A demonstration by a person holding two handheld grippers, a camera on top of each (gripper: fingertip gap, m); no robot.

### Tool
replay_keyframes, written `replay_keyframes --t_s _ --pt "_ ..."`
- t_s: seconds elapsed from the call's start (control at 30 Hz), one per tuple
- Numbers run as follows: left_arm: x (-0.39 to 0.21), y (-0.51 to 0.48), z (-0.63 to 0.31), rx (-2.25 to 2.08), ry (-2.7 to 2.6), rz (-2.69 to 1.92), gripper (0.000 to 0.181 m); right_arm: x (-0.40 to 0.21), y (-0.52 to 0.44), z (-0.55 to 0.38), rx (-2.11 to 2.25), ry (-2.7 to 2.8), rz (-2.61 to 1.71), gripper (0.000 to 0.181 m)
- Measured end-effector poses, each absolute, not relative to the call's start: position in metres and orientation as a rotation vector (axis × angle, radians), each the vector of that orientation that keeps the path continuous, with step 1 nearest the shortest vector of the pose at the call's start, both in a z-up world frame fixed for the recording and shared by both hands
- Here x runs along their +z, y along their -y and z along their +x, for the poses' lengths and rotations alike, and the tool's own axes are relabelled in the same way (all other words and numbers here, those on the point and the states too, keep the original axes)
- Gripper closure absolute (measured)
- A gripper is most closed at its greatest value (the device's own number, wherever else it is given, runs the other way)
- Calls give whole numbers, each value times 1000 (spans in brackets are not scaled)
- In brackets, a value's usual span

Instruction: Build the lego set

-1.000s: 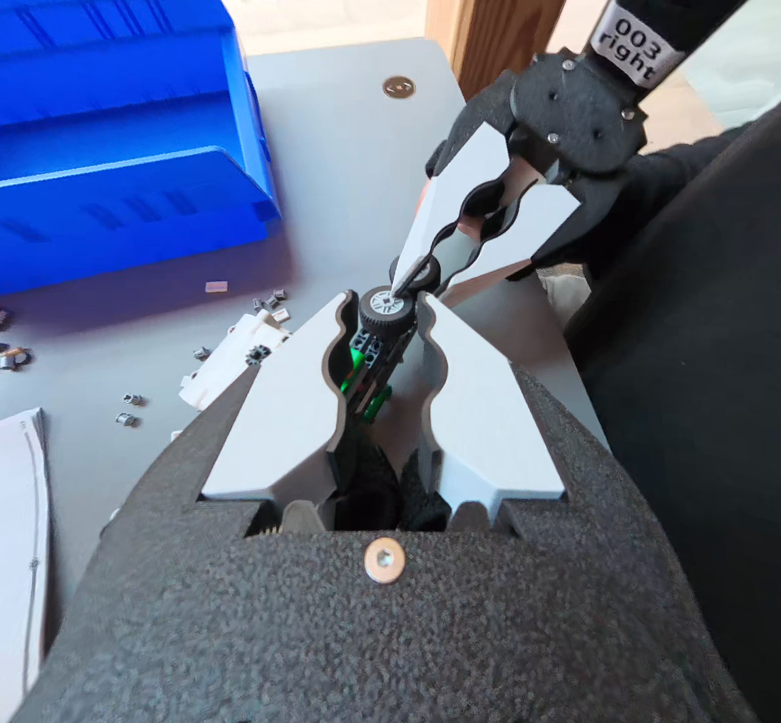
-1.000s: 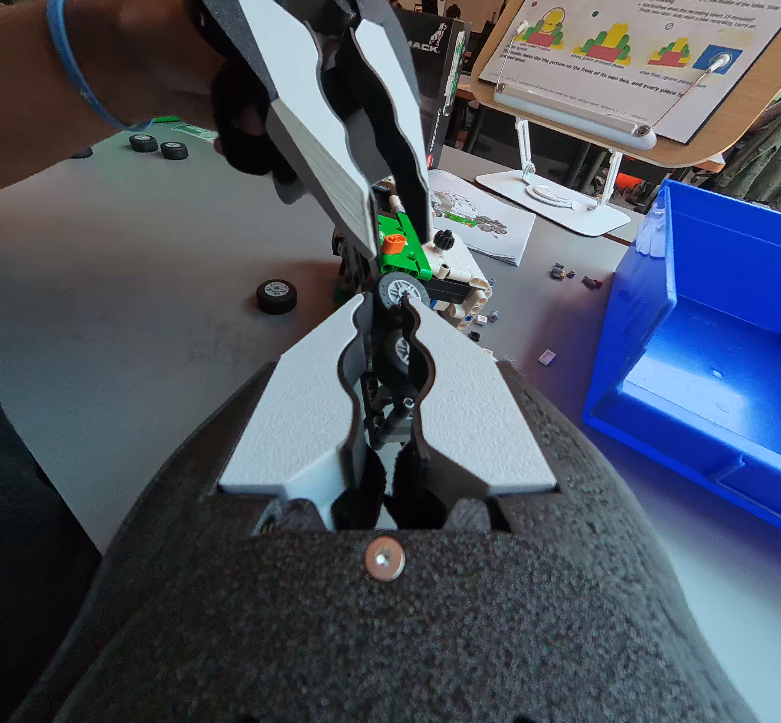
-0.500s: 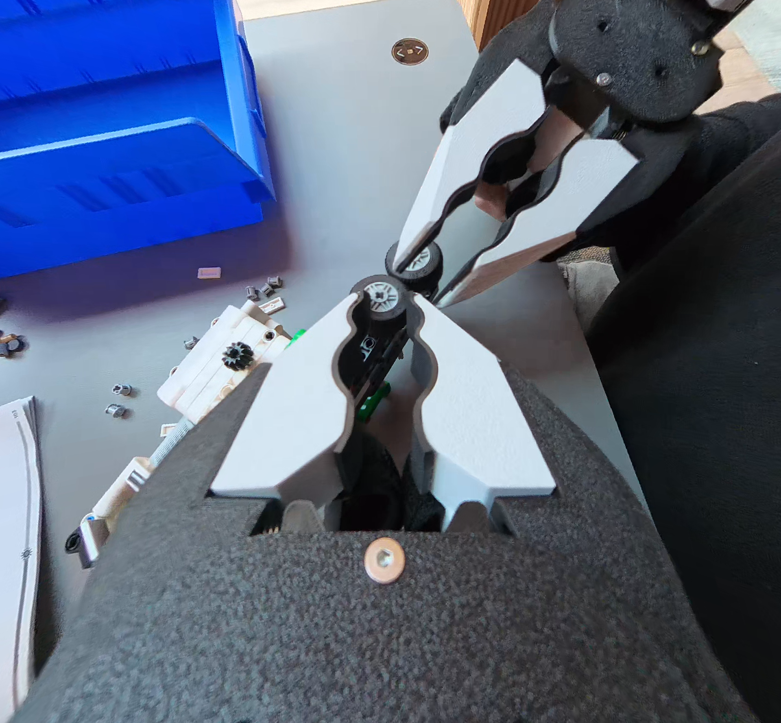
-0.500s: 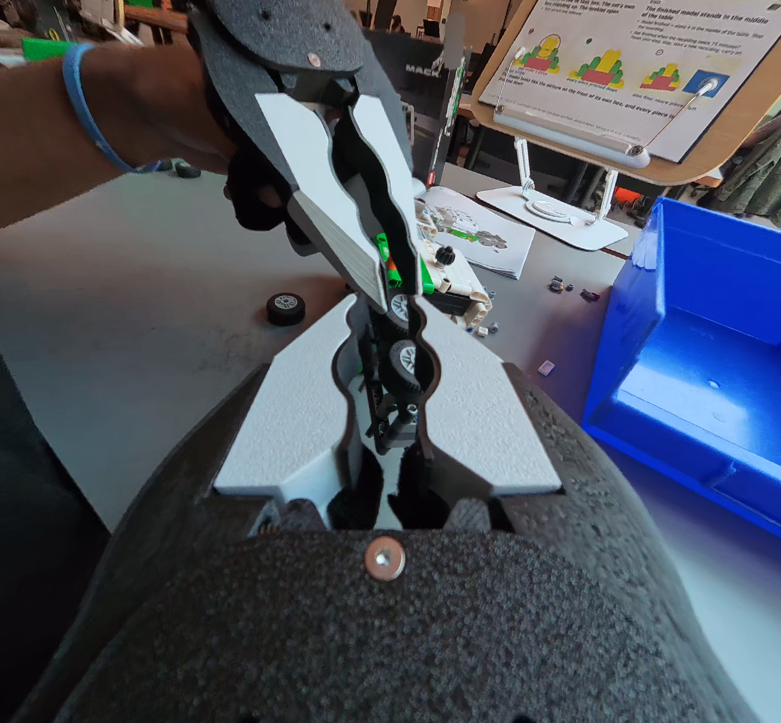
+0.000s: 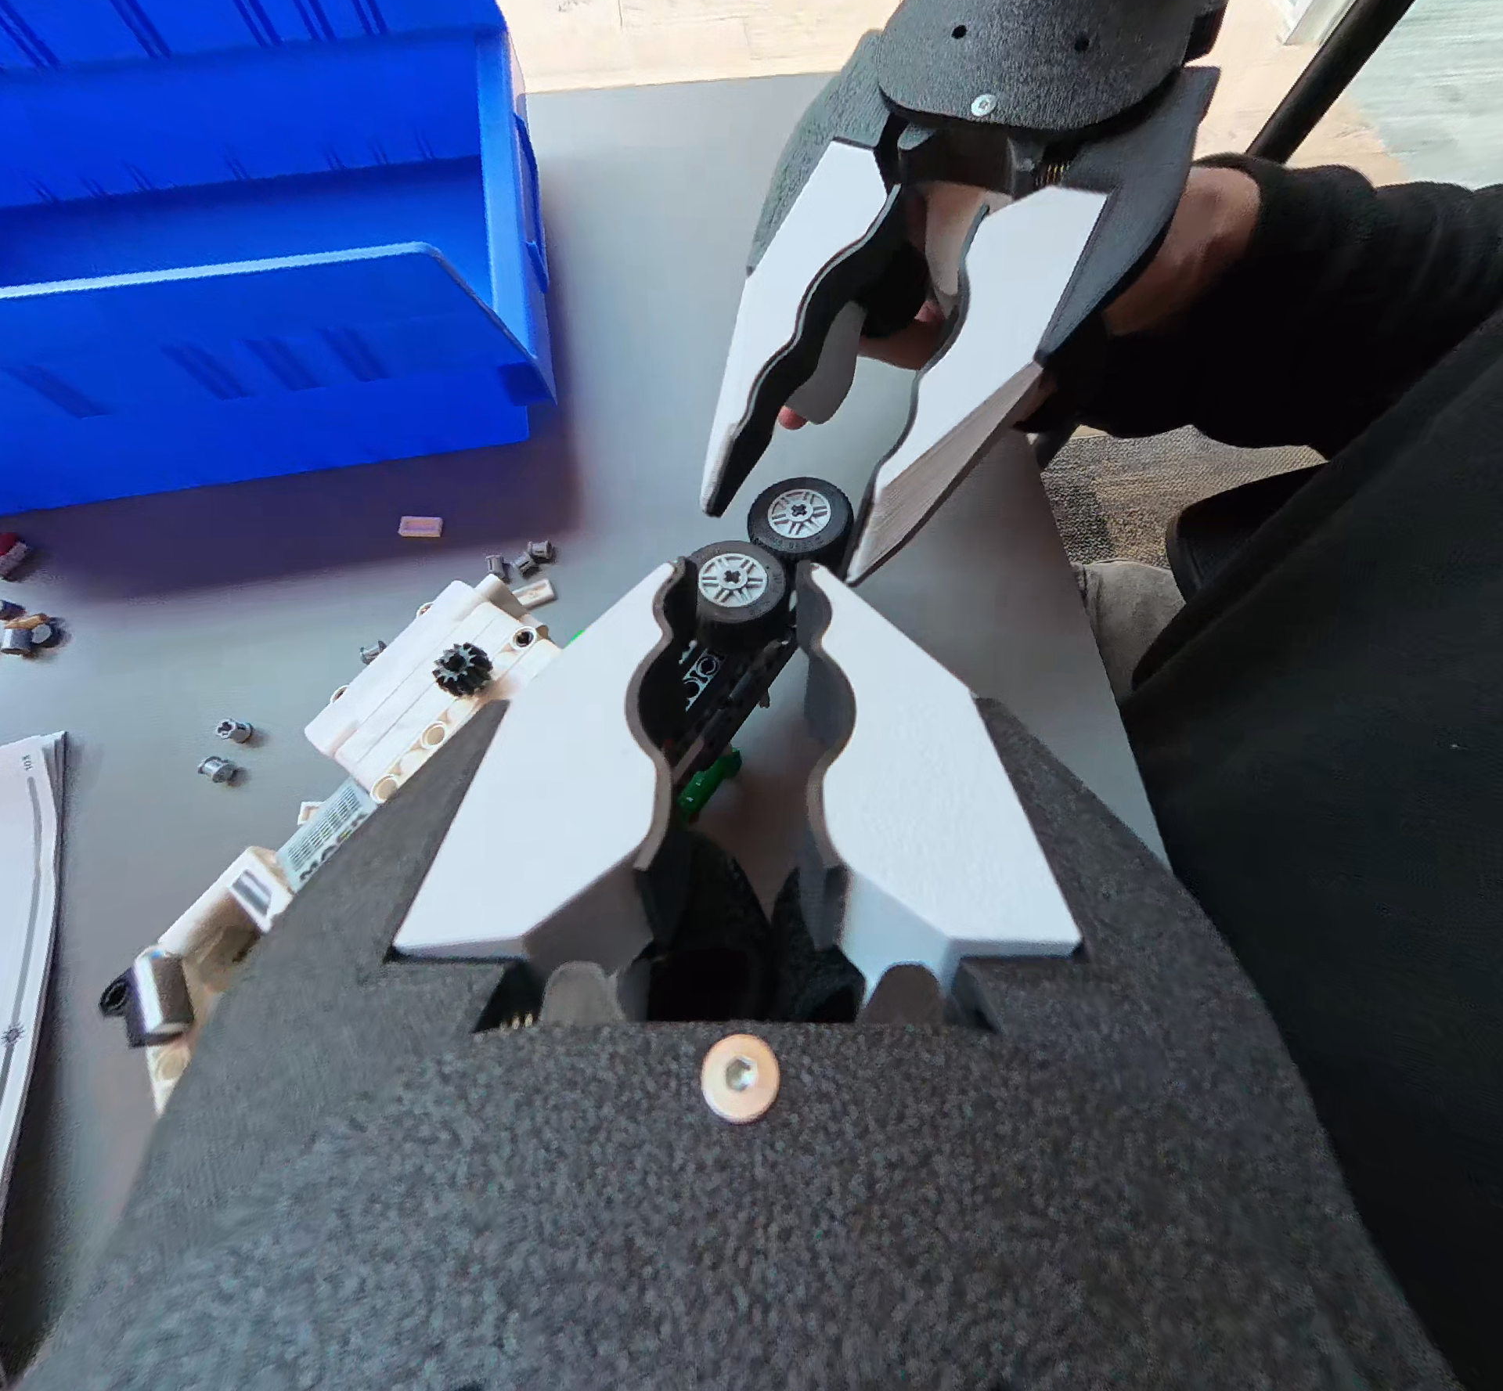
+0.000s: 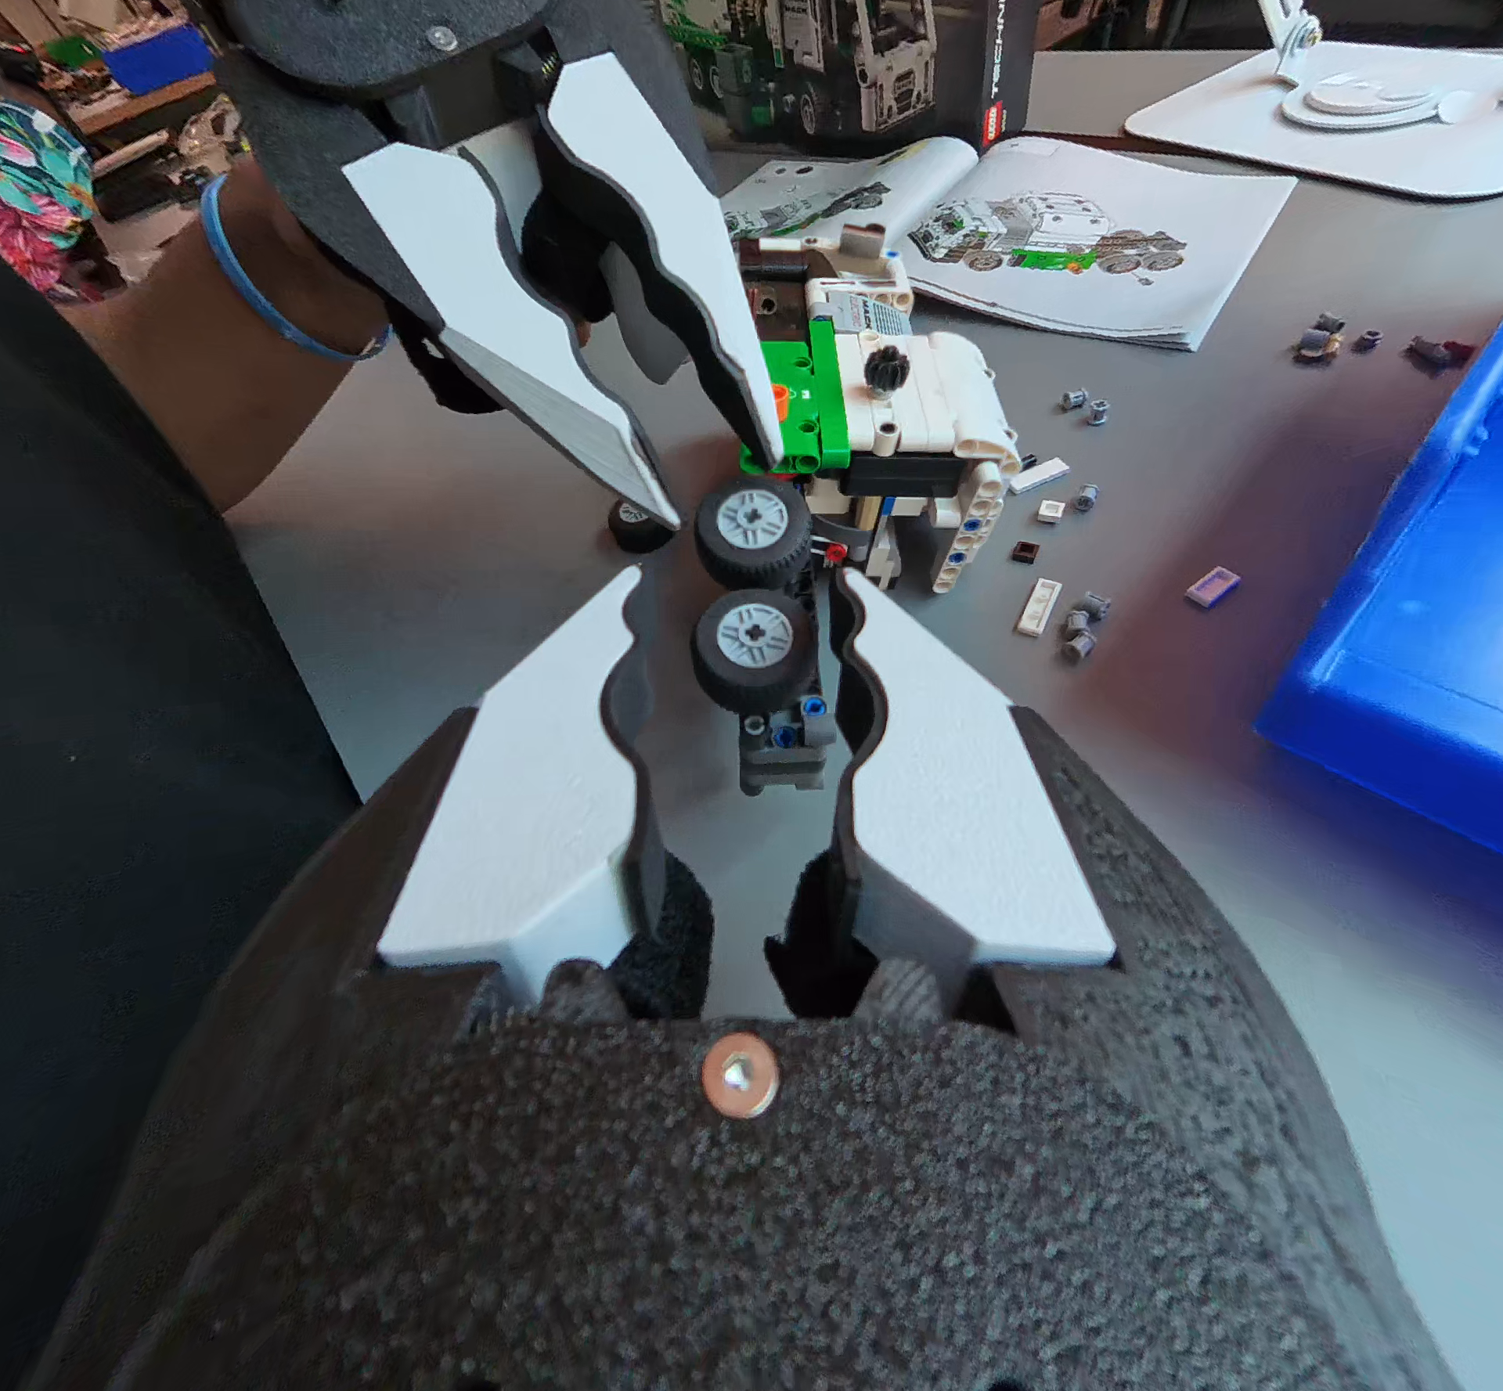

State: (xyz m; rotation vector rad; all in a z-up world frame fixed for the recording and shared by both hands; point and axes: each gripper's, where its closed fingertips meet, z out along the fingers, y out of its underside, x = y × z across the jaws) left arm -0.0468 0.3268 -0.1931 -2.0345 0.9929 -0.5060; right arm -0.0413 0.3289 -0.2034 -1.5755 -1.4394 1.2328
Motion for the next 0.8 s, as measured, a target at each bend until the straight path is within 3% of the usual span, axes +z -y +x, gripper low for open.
replay_keyframes --t_s 0.03,0.2,0.4,0.53,0.8 --pt "-190 -325 -48 -513 -978 -2028 157 -201 -330 -43 1223 1434 -1581 141" --pt "-183 -306 -66 -615 -743 -2063 150 -192 -337 -40 1197 1410 -1578 143" --pt "-238 -283 -88 -427 -536 -2240 139 -194 -343 -32 1366 1424 -1651 135" --pt "-257 -281 -82 -340 -473 -2273 140 -208 -339 -26 1140 1576 -1682 138" --pt "-226 -277 -69 -472 -434 -2099 136 -236 -335 -8 1072 1412 -1816 140"
